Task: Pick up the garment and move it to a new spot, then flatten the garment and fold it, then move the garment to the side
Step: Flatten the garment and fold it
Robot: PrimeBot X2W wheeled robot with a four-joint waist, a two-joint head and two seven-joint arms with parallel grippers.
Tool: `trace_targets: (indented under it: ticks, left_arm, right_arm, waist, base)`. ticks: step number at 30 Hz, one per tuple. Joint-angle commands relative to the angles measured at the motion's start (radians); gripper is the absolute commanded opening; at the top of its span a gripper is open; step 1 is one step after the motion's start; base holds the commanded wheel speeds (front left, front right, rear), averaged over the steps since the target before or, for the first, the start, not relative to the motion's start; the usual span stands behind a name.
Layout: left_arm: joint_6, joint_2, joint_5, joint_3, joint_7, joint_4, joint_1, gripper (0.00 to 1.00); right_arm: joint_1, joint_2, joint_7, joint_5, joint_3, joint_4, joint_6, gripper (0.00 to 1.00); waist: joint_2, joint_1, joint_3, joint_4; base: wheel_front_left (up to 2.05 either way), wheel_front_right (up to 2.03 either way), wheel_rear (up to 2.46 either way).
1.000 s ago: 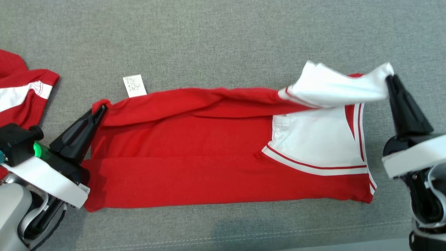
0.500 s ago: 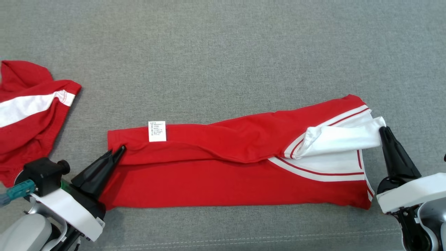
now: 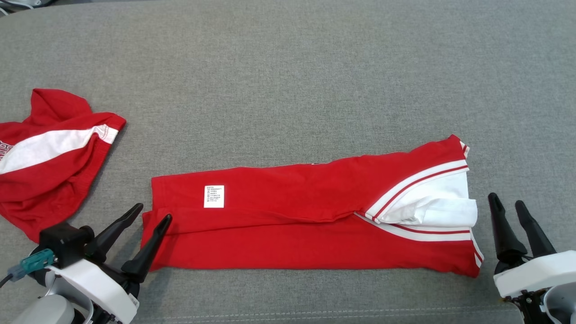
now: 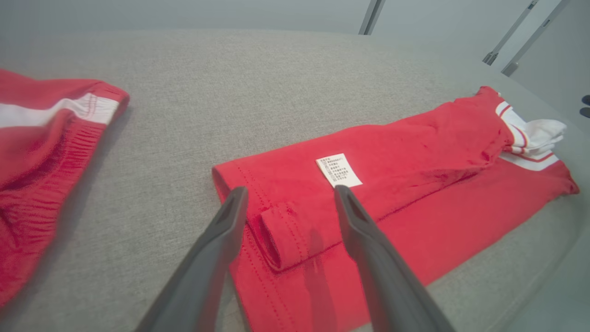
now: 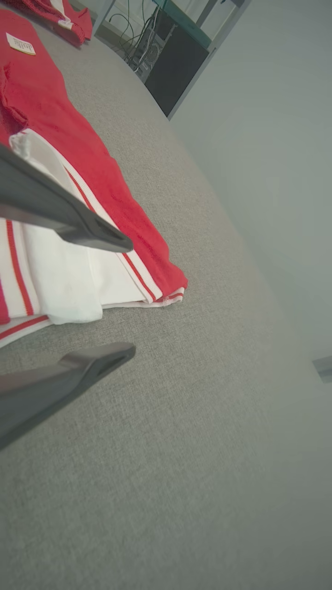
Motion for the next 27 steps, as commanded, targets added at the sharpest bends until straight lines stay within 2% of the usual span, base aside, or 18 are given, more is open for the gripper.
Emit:
trace_targets:
  ticks: [1,6,12,21,27]
  left_arm:
    - [-0.004,0.031,0.006,0.071,-0.006,-0.008,-0.002,1.00]
    - [-0.004,-0.006,0.046,0.142,-0.006,-0.017,0.039,1.00]
    - [-0.004,-0.055,0.065,0.216,-0.006,-0.025,0.082,1.00]
    - [-0.004,-0.070,0.053,0.226,-0.006,-0.022,0.117,1.00]
    - [-0.004,-0.075,0.047,0.230,-0.006,-0.020,0.124,1.00]
  right_arm:
    - [-0.013,-0.011,-0.026,-0.008,0.009,-0.022,0.003,1.00]
    - [-0.049,-0.011,-0.081,-0.033,-0.001,0.045,0.003,1.00]
    - [-0.109,-0.011,-0.147,-0.074,0.003,0.193,0.003,1.00]
    - [-0.174,-0.011,-0.193,-0.125,0.031,0.398,0.003,1.00]
    - [-0.198,-0.011,-0.210,-0.134,0.070,0.478,0.003,1.00]
  waist:
    - [0.0000,0.0000,-0.008,0.004]
    - [0.0000,0.0000,-0.025,0.022]
    - [0.0000,0.0000,-0.034,0.054]
    - [0.0000,0.0000,-0.024,0.099]
    - [0.0000,0.0000,-0.021,0.107]
  base:
    - [0.00,0.00,0.00]
    - [0.00,0.00,0.00]
    - [0.00,0.00,0.00]
    - [0.00,0.00,0.00]
    - [0.00,0.00,0.00]
